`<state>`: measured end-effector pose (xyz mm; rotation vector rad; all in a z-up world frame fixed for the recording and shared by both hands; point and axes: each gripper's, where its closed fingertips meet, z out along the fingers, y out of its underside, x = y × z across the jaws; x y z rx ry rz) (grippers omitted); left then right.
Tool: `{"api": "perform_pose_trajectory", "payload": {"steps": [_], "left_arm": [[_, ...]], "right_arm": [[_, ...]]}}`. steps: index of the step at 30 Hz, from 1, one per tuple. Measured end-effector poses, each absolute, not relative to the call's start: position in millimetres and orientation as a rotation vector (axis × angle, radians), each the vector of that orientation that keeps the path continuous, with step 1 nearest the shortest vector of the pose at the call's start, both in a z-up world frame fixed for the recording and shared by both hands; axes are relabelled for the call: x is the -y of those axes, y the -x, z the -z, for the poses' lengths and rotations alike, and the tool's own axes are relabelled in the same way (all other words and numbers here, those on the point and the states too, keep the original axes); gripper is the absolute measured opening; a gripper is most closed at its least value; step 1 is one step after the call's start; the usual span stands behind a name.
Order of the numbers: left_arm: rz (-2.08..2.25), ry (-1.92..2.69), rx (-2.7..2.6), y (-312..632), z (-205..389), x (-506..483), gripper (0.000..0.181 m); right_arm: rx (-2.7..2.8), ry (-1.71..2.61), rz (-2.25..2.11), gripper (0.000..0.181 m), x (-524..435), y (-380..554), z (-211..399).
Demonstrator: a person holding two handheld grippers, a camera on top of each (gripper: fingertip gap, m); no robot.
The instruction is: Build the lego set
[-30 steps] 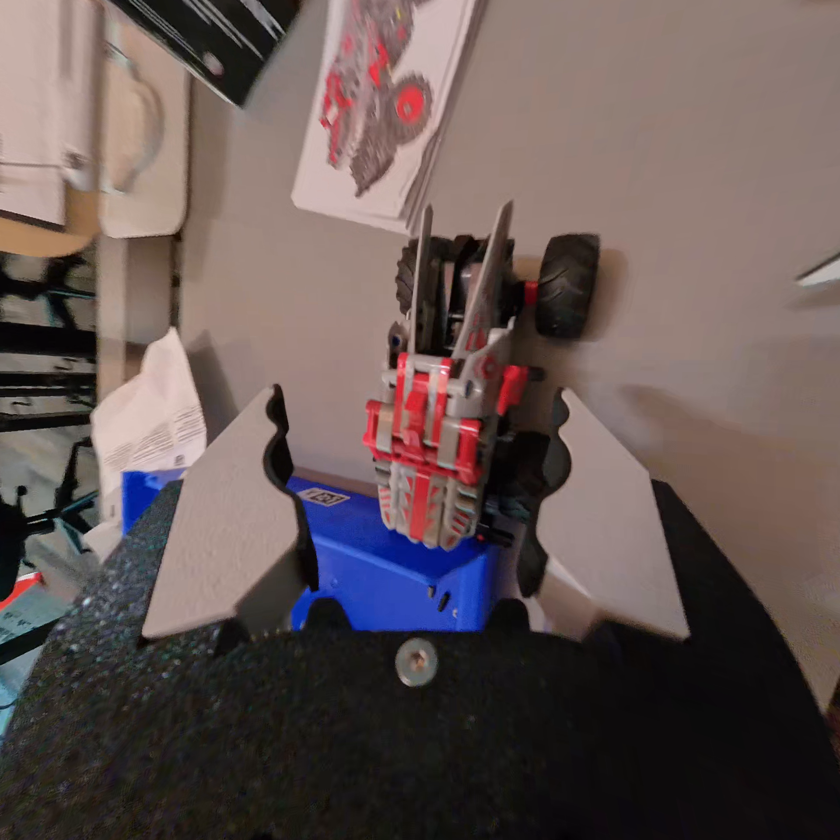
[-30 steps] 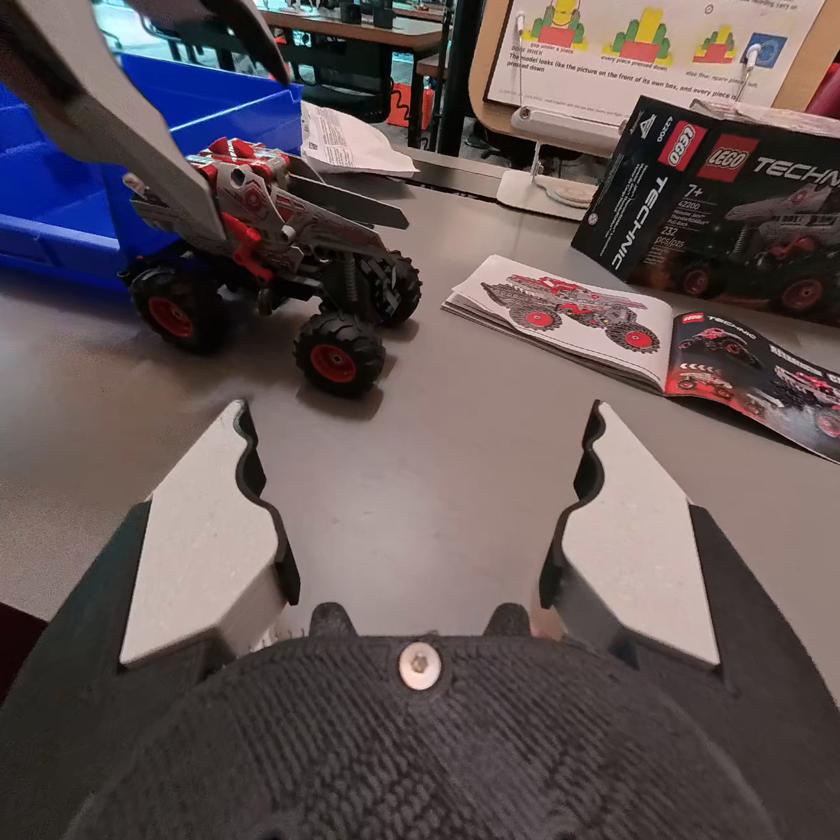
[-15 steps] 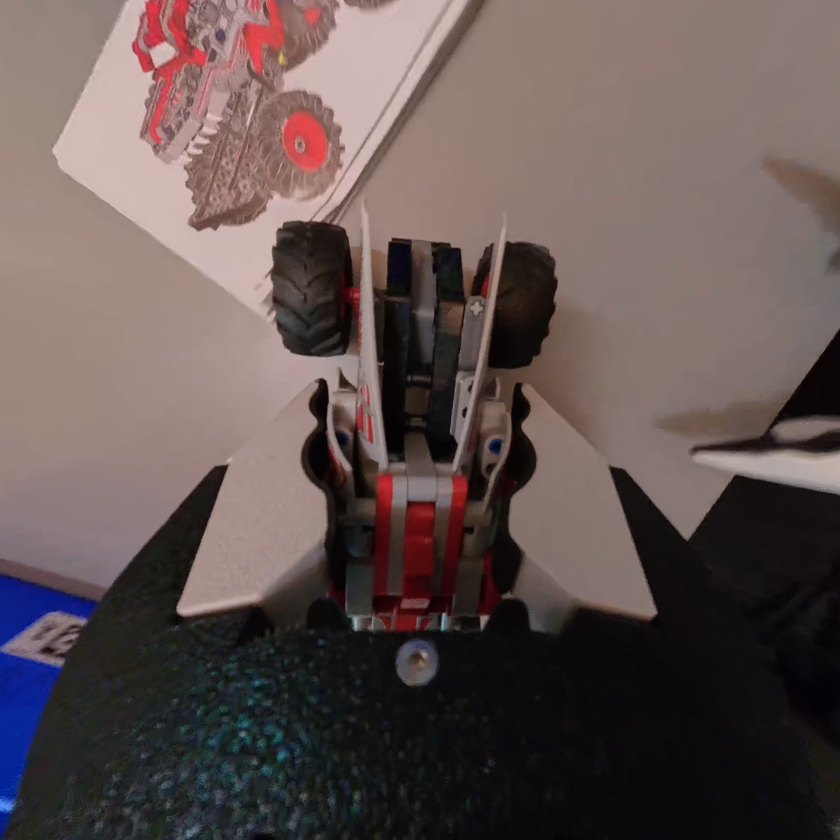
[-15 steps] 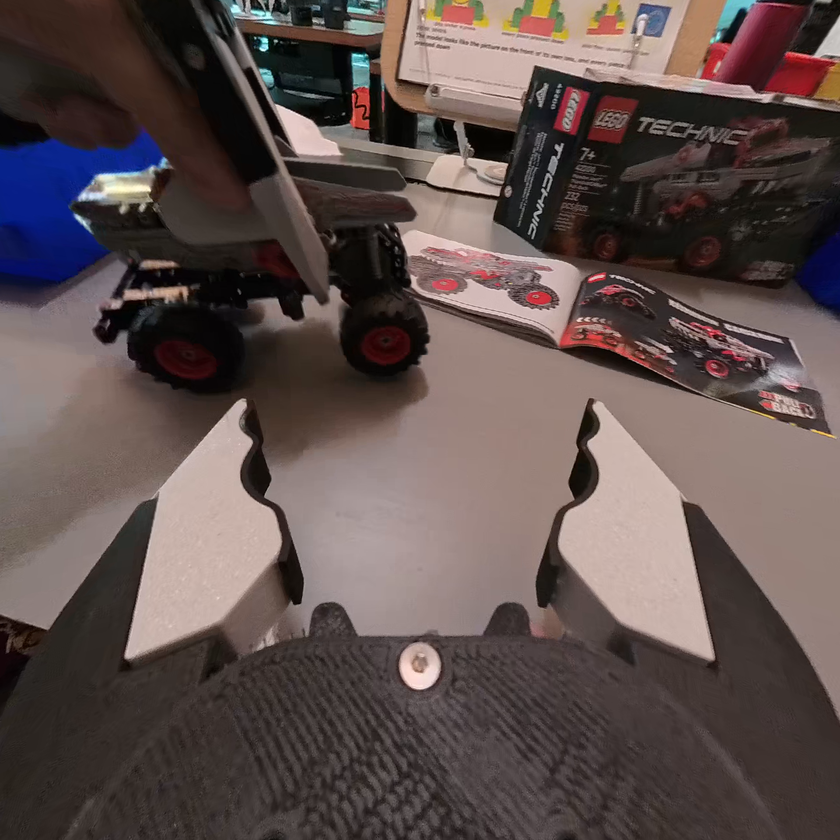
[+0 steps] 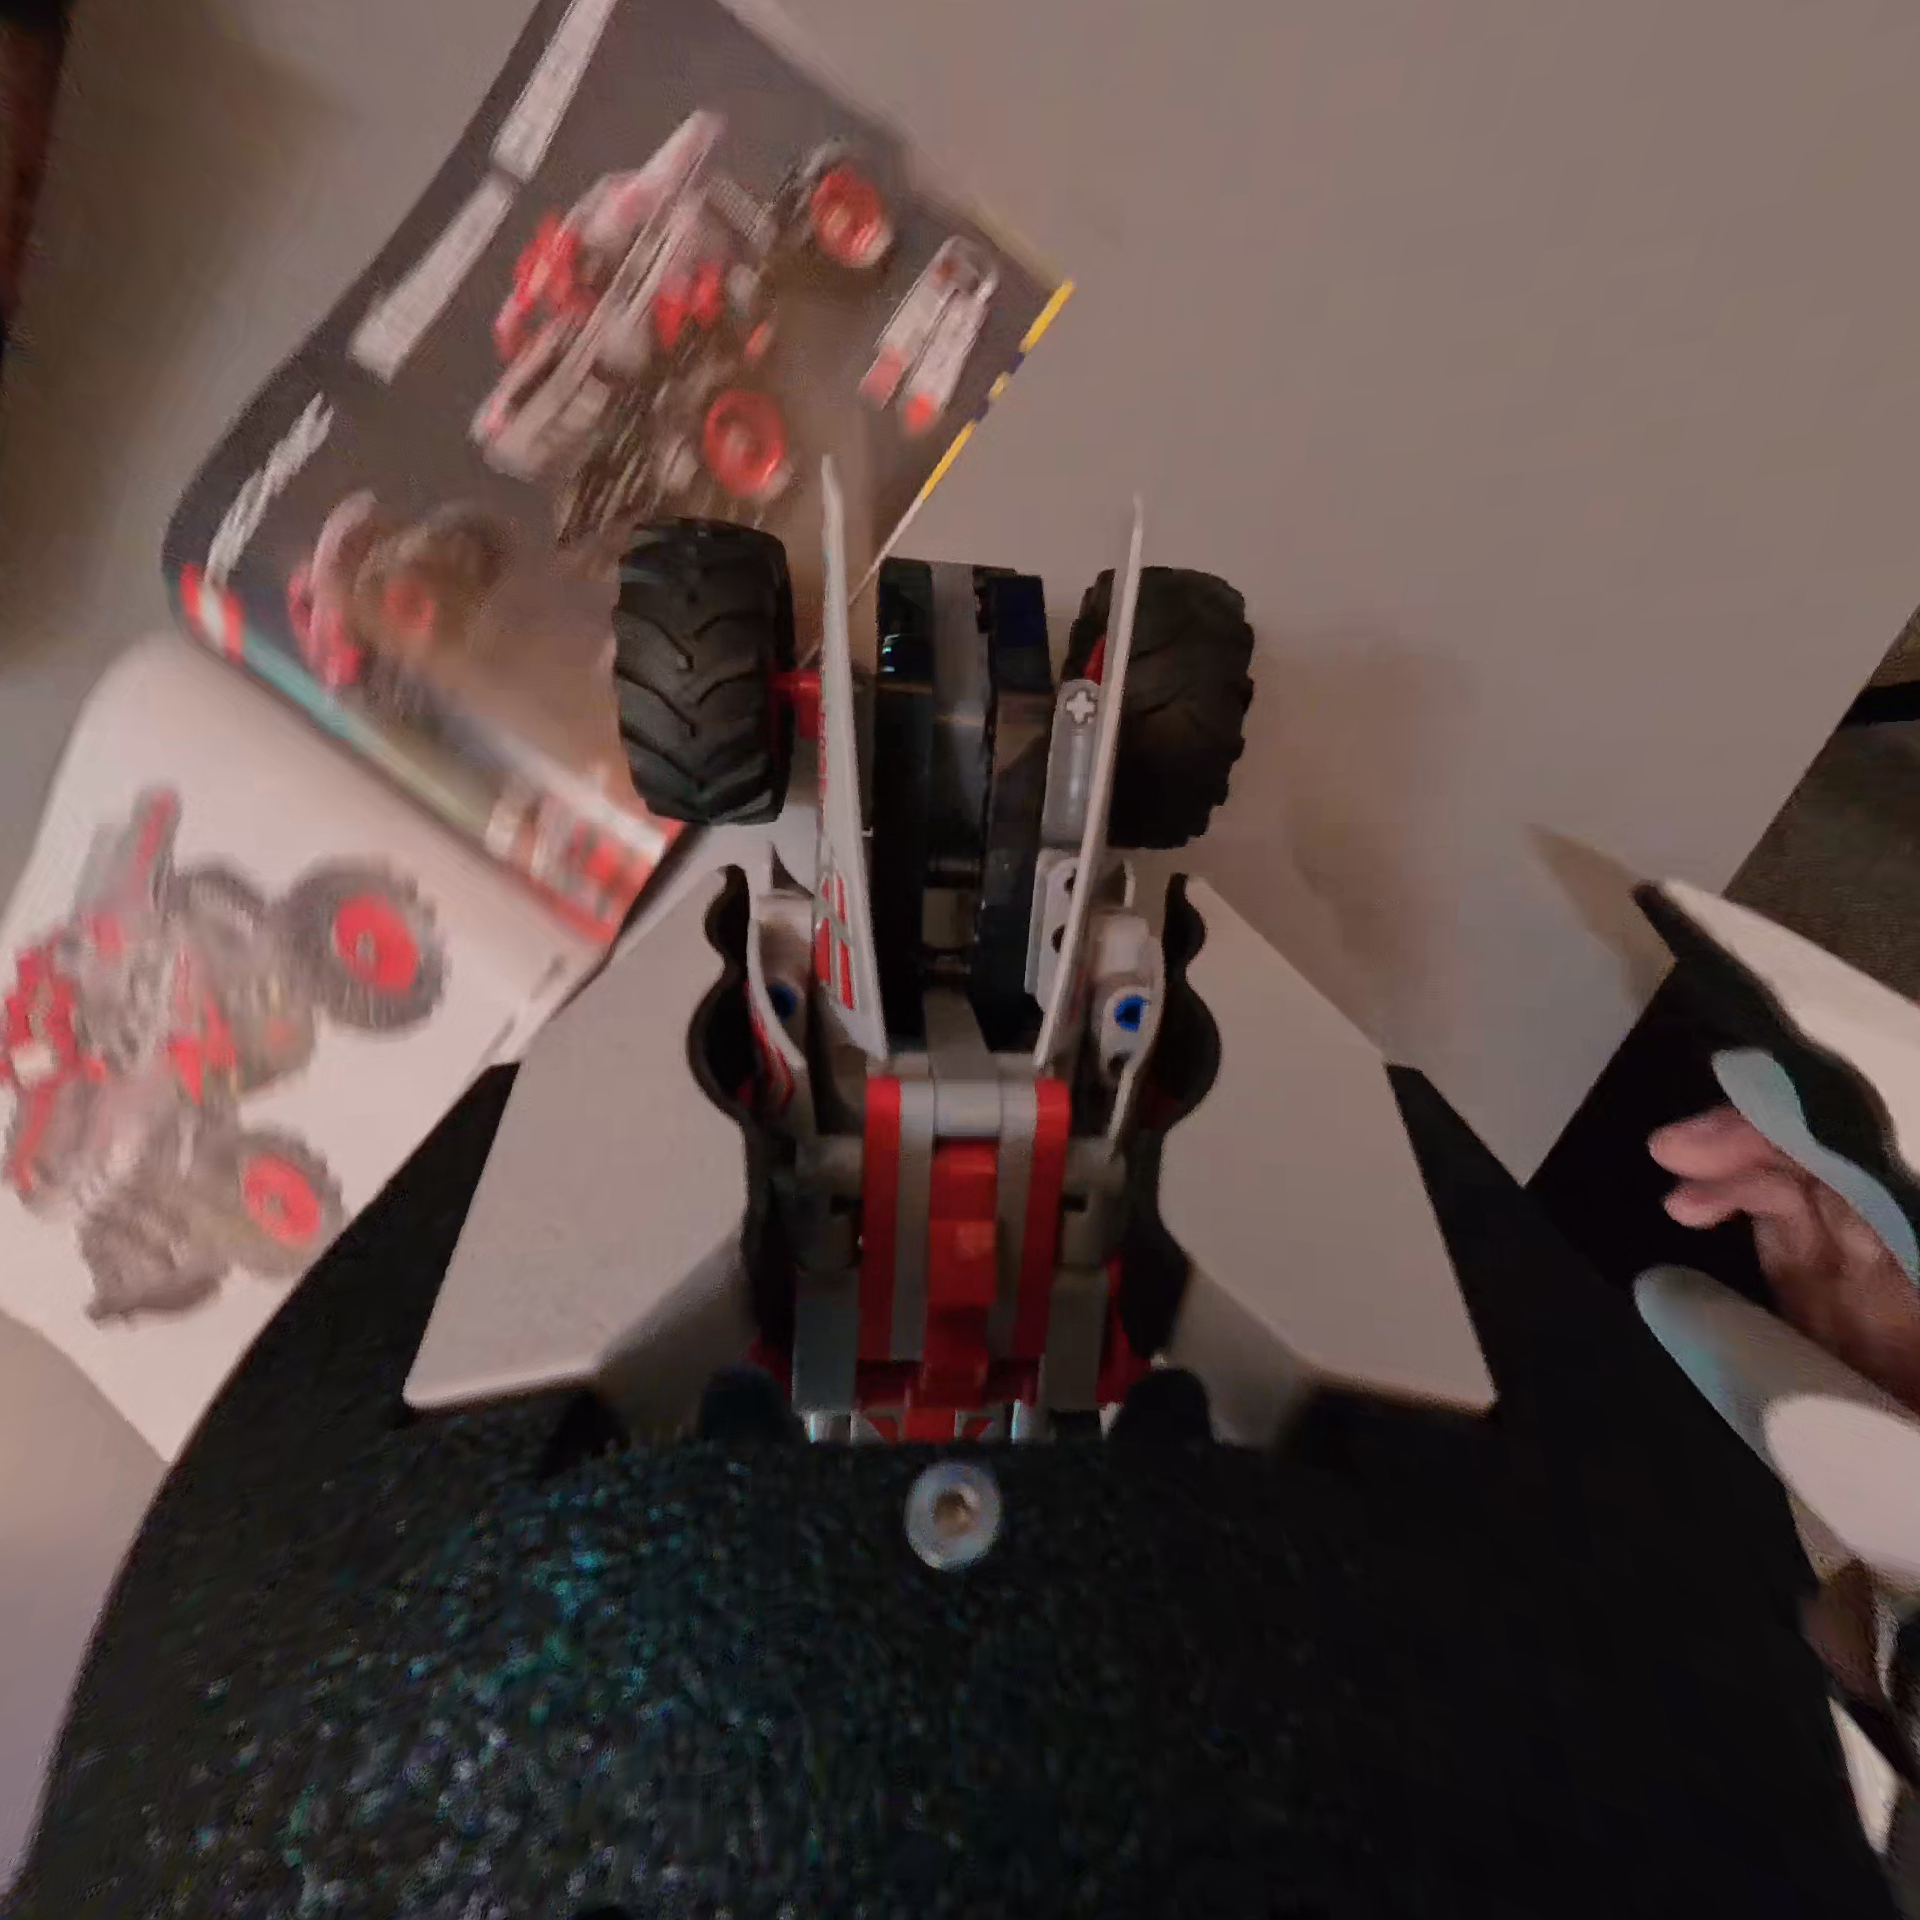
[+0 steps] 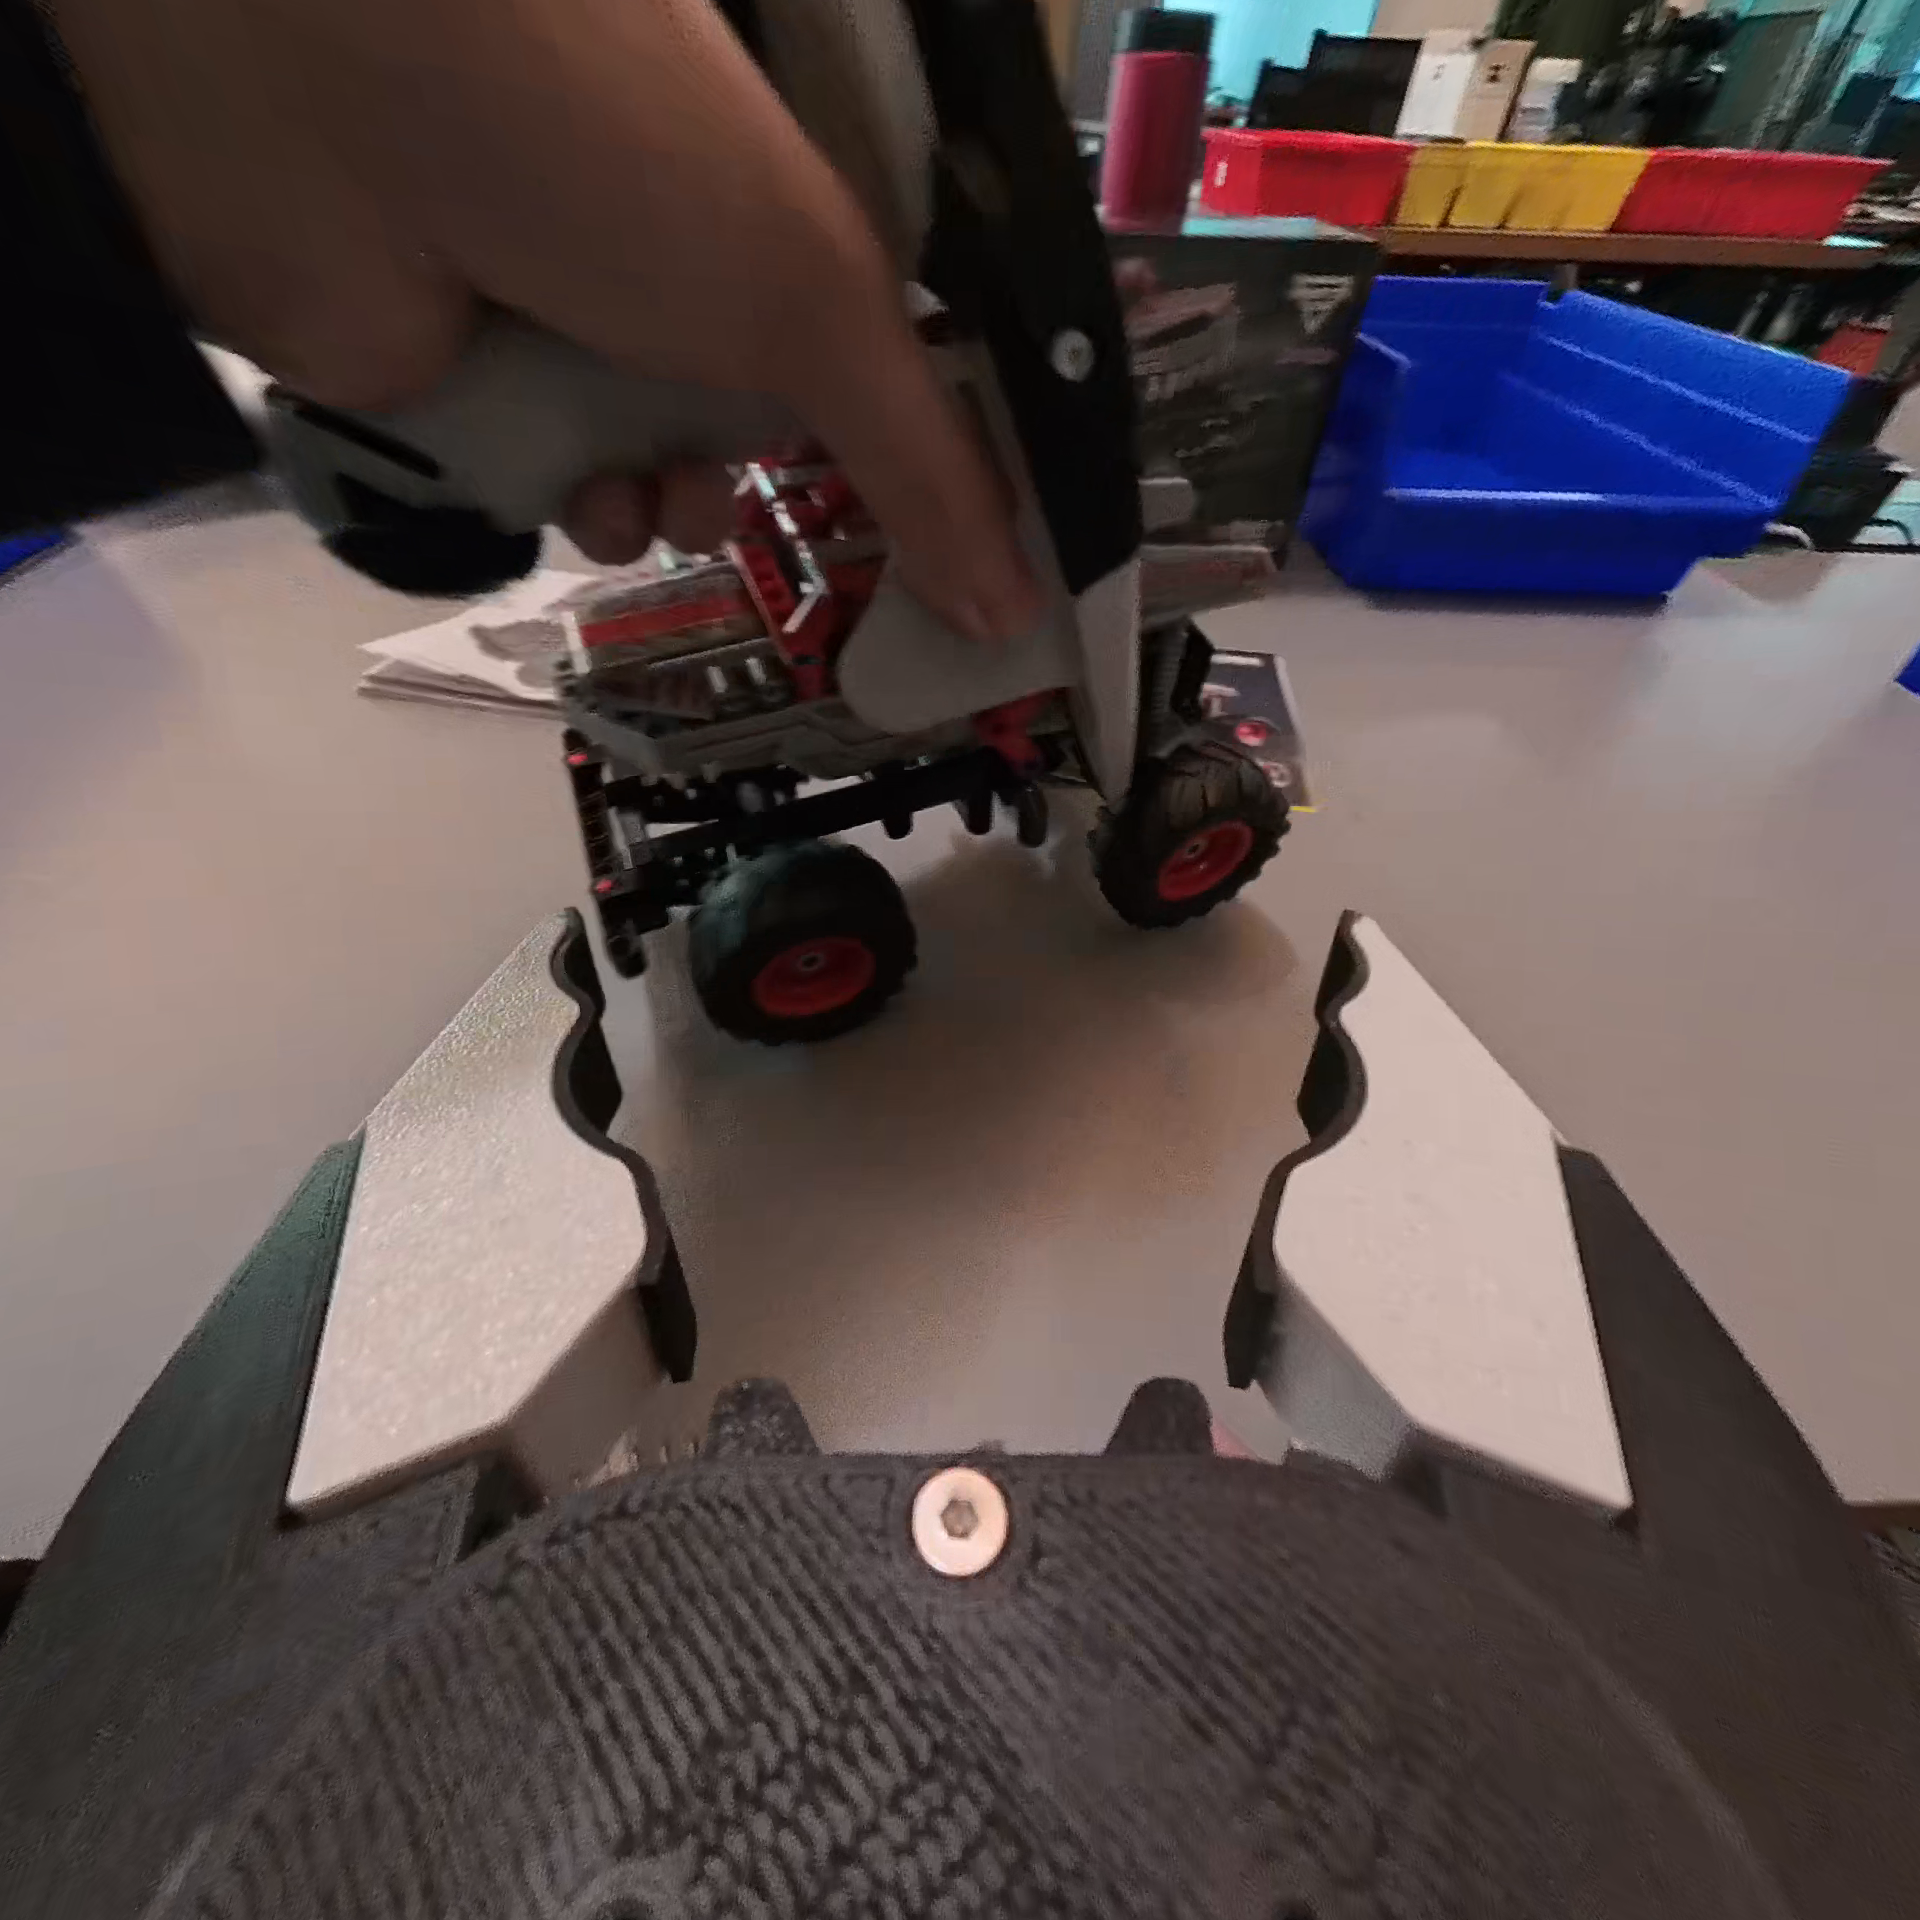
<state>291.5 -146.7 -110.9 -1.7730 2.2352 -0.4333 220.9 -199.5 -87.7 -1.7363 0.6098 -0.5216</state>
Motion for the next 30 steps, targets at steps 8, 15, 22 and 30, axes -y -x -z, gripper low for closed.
{"api": "perform_pose_trajectory", "payload": {"steps": [8, 15, 22, 30], "left_arm": [[0.449, 1.638, -2.249, -405.2, 112.6, 193.1, 0.076], [0.52, 1.553, -2.205, -437.6, 106.8, 200.5, 0.09], [0.879, 1.387, -1.94, -384.9, 21.8, 184.1, 0.099], [0.925, 1.384, -1.505, -176.1, 13.8, 81.1, 0.099]], "right_arm": [[-0.723, 1.717, 0.593, 0.134, 254.2, -265.1, 92.0], [-0.837, 1.715, 0.619, 0.134, 283.6, -301.8, 101.1], [-0.853, 1.714, 0.555, 0.133, 247.0, -286.9, 108.2], [-0.667, 1.767, 0.545, 0.134, 151.3, -199.0, 99.8]]}}
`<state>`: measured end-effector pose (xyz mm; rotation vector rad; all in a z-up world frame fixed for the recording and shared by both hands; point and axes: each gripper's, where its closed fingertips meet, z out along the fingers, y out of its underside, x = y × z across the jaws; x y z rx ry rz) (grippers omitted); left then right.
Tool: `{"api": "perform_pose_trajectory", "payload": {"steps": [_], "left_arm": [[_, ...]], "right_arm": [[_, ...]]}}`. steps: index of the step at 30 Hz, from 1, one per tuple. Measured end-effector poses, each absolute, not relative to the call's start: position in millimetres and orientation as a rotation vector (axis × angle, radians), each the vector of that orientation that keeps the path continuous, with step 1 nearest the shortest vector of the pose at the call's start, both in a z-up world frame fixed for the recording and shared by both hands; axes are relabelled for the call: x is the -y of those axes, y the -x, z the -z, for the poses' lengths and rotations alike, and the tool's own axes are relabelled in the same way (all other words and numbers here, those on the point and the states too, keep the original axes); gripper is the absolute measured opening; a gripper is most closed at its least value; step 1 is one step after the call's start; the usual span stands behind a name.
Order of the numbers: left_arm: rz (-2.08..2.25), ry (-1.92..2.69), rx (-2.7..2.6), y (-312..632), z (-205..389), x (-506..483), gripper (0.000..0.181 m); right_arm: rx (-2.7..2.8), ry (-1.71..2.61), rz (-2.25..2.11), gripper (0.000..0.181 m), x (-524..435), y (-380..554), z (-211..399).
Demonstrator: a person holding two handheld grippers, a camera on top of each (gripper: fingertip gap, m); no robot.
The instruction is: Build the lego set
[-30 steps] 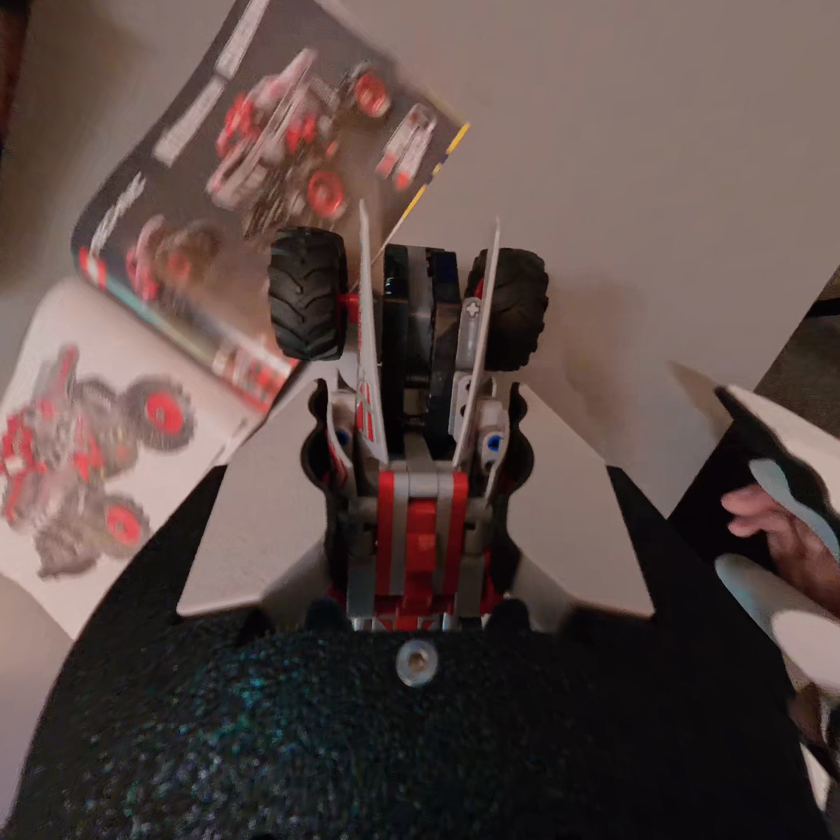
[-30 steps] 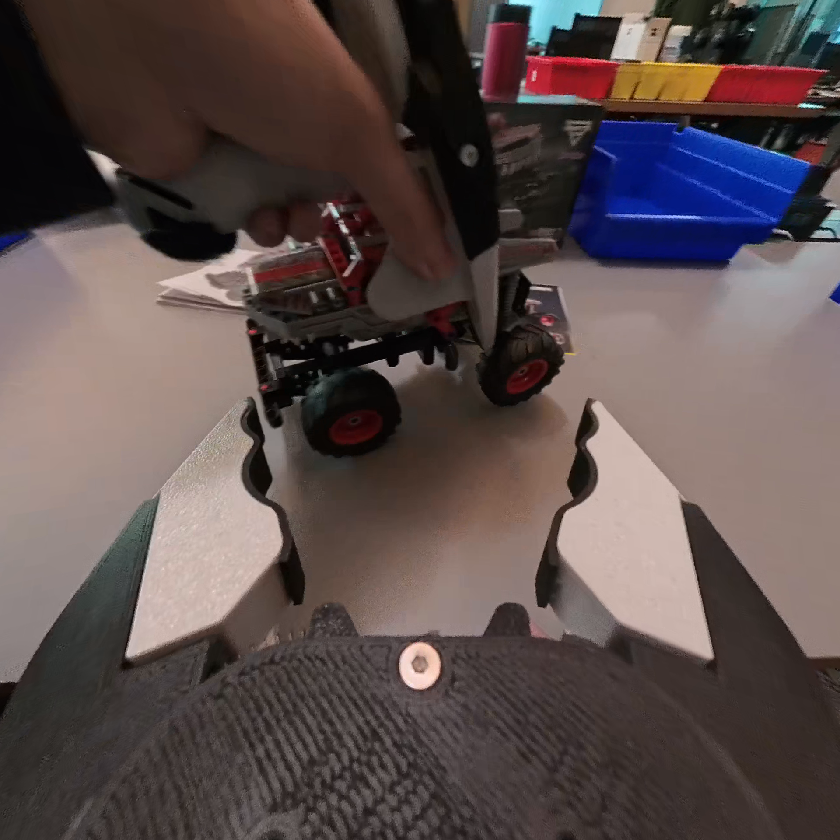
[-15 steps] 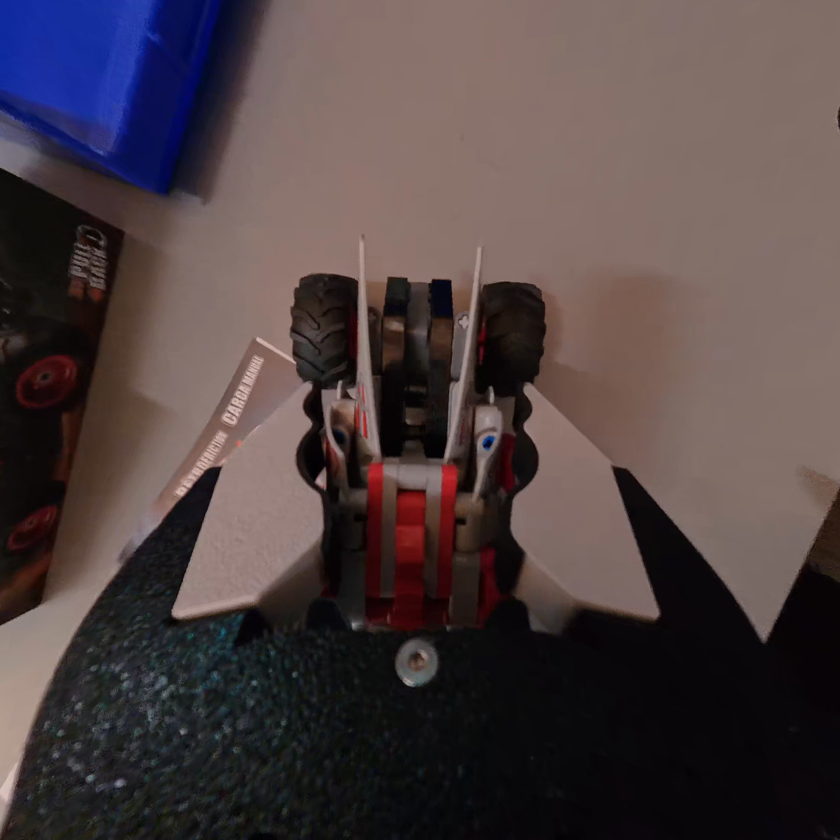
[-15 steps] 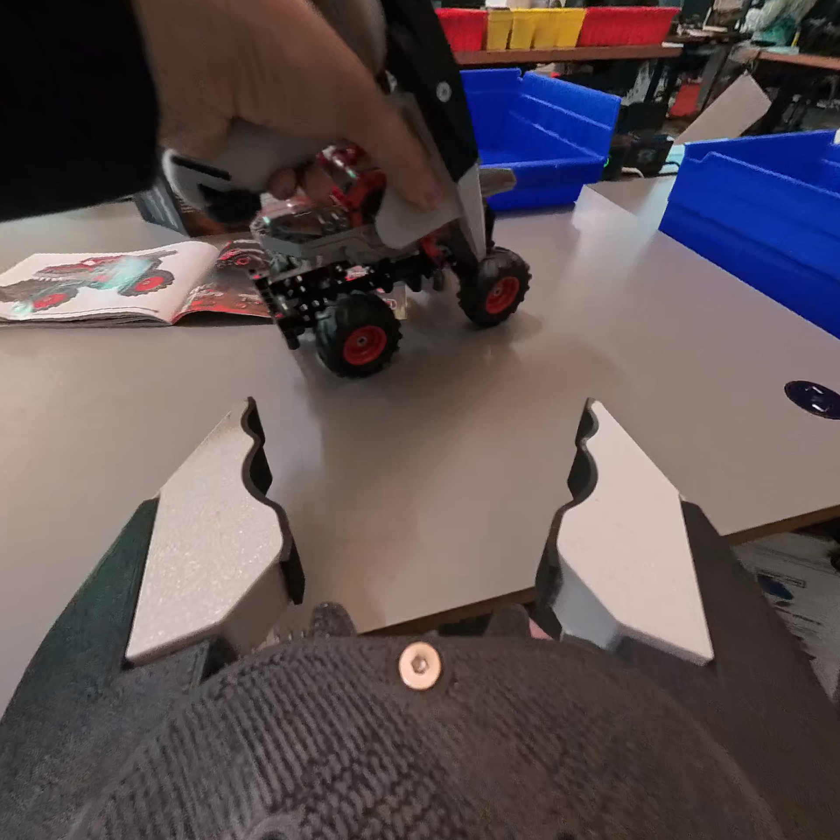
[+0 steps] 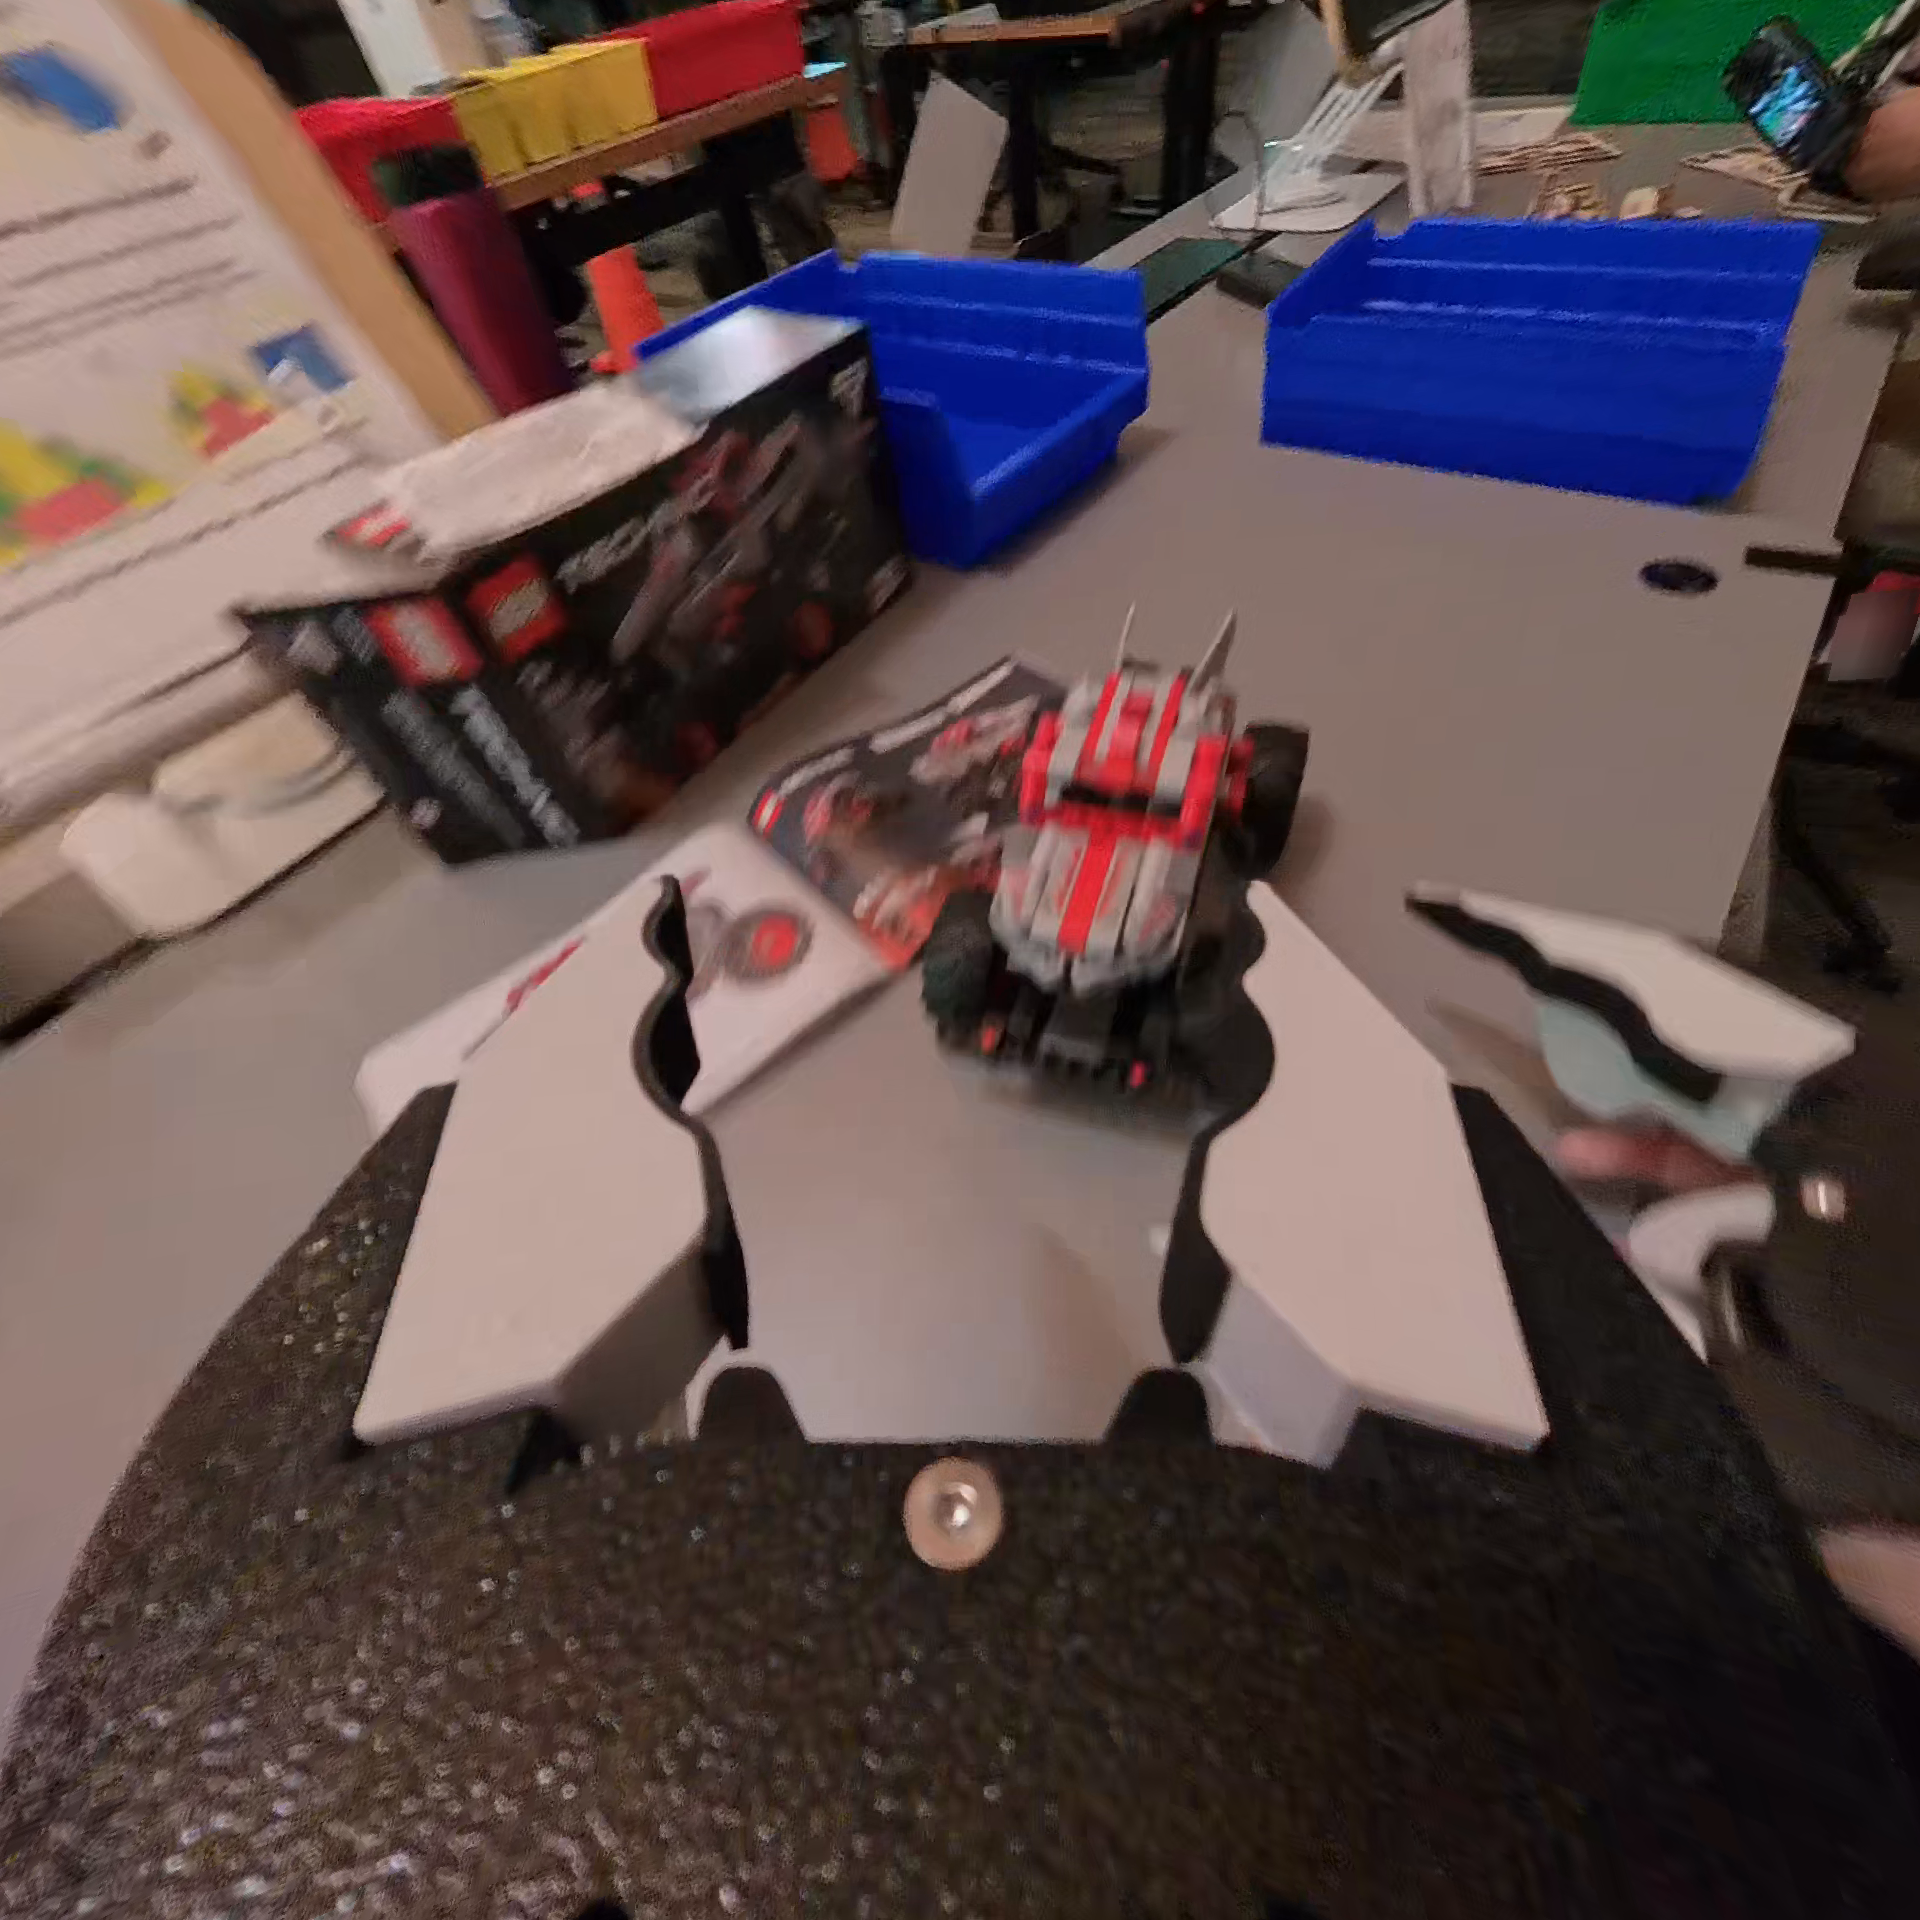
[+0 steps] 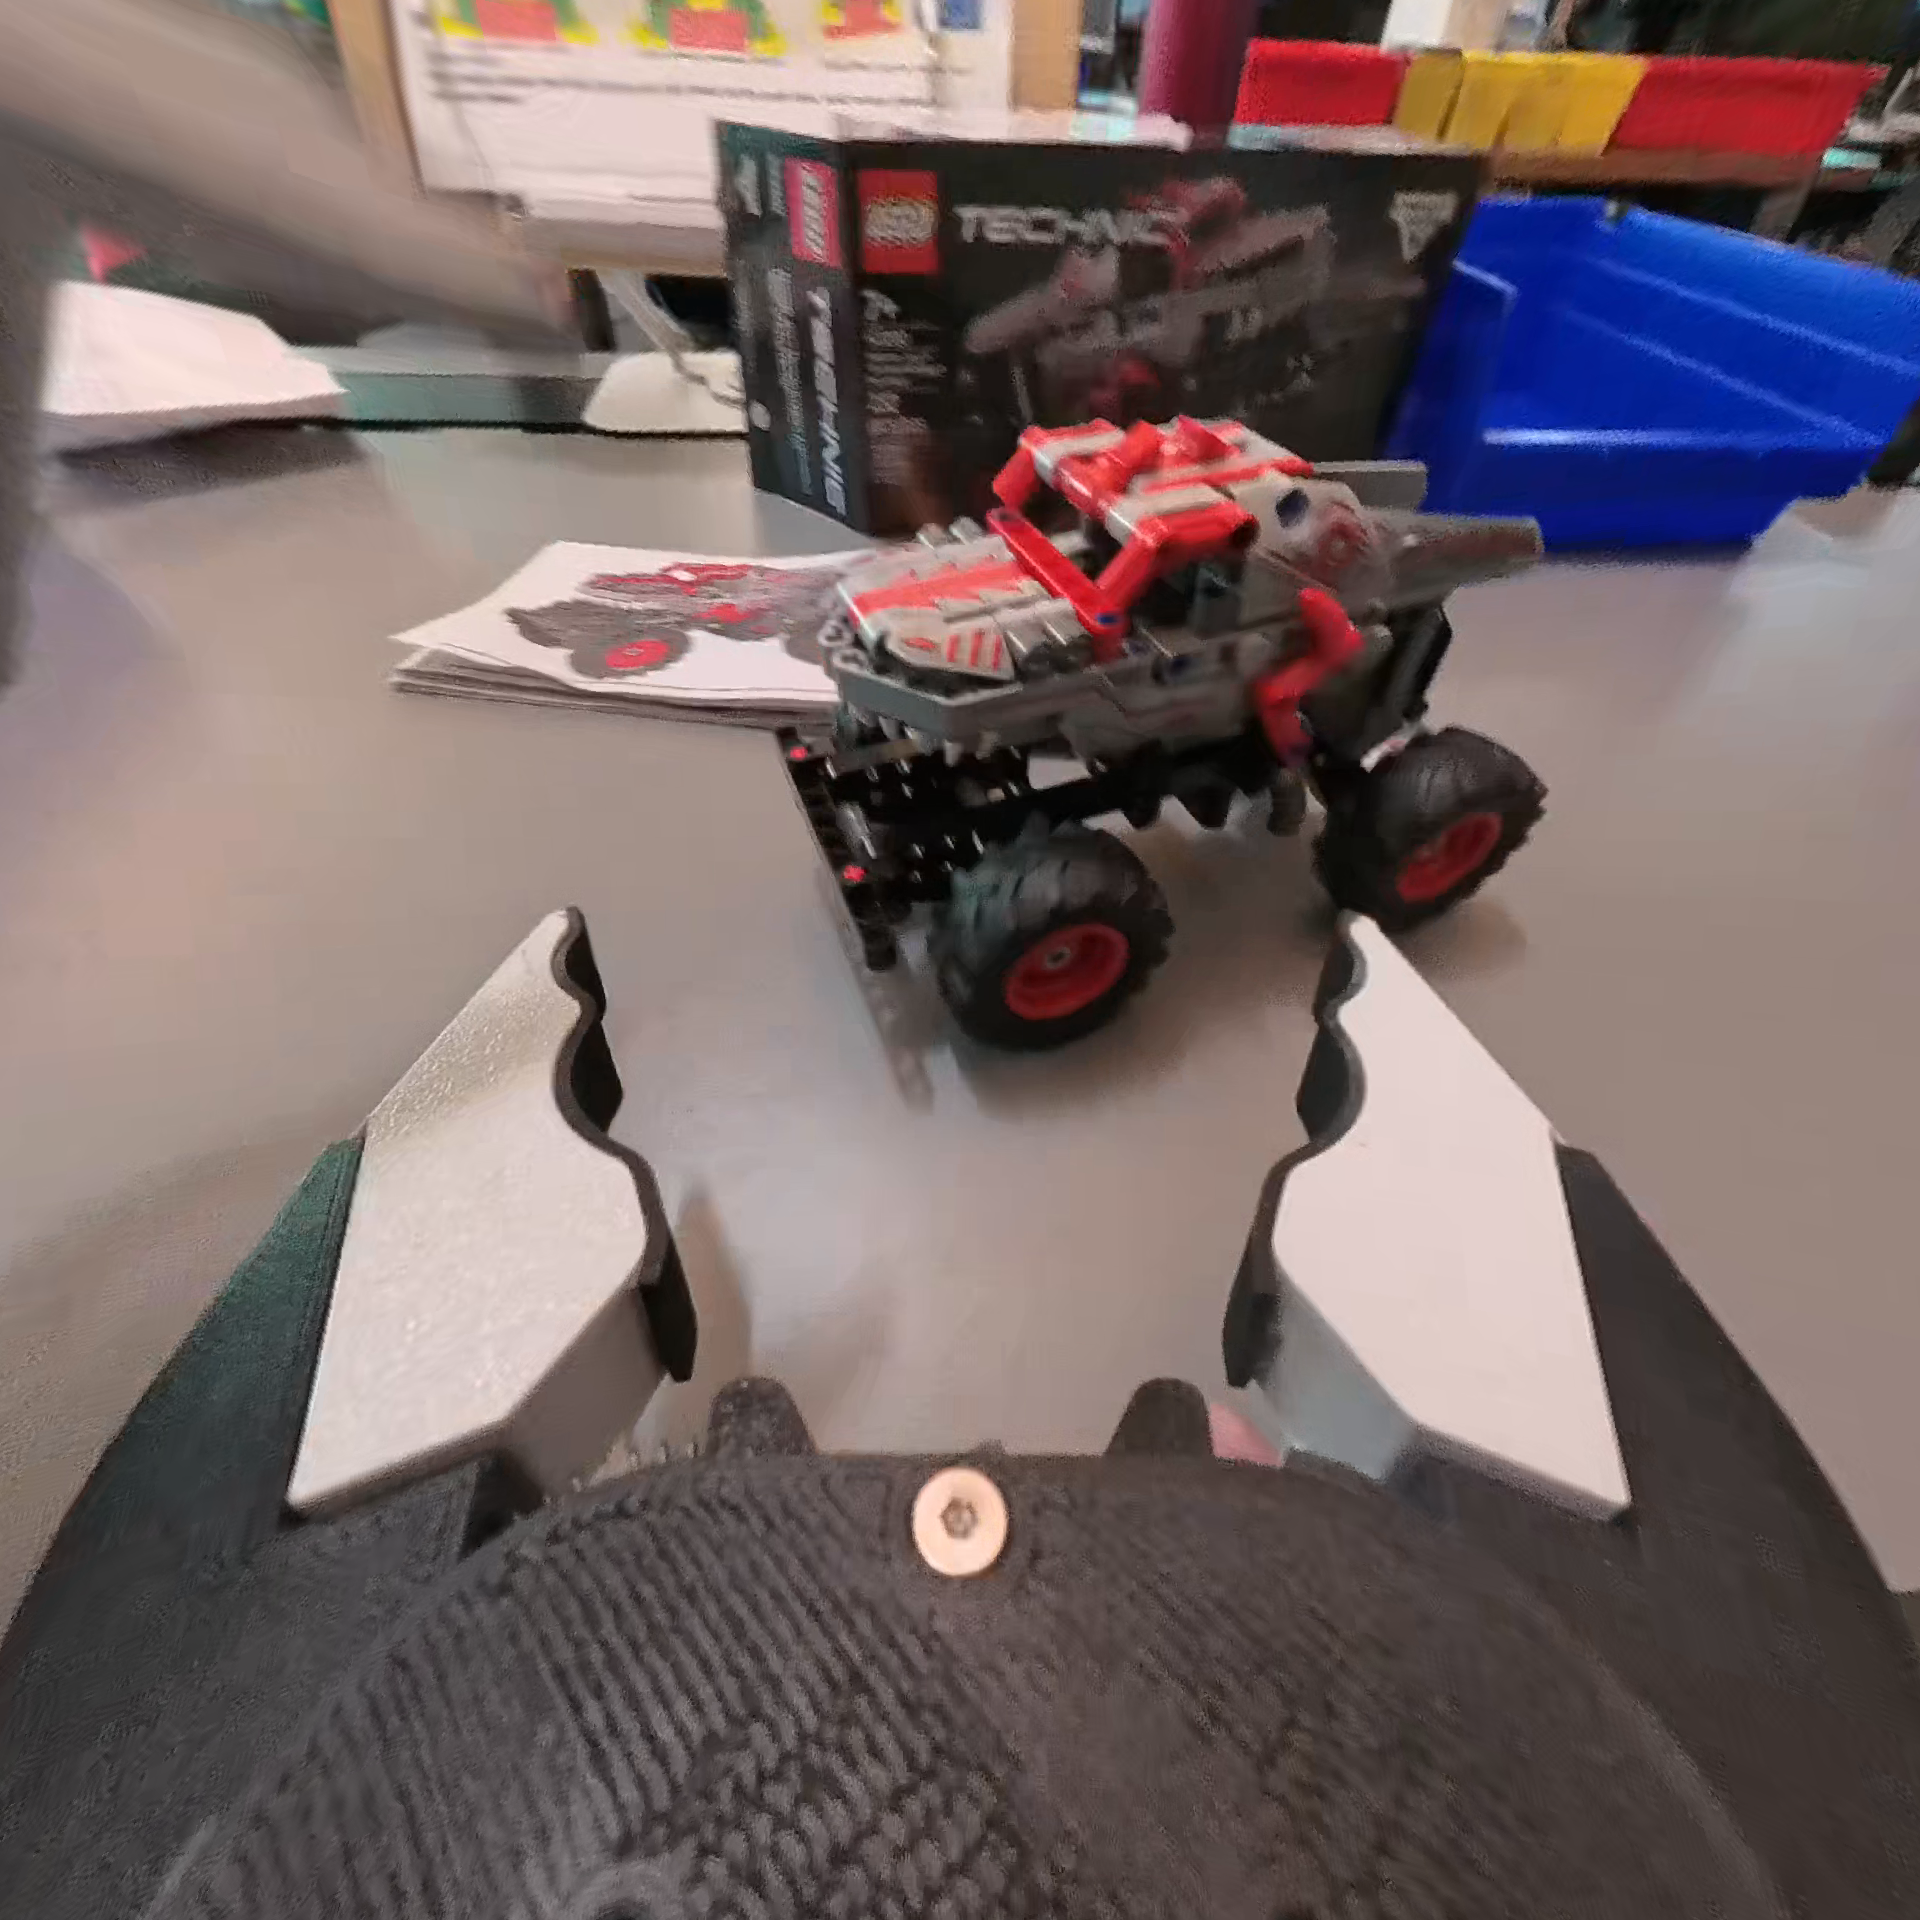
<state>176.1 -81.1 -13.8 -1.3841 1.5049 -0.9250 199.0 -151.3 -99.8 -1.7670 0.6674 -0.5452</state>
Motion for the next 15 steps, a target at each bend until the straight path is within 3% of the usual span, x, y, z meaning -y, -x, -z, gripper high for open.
{"api": "perform_pose_trajectory", "payload": {"steps": [7, 15], "left_arm": [[0.793, 1.522, -1.375, -11.8, 75.6, 39.2, 0.104], [0.754, 1.65, -1.264, 80.0, 108.6, 37.1, 0.11]], "right_arm": [[-0.581, 1.75, 0.548, 0.135, 117.7, -139.8, 92.0], [-0.454, 1.765, 0.513, 0.135, 98.8, -71.2, 83.7]]}}
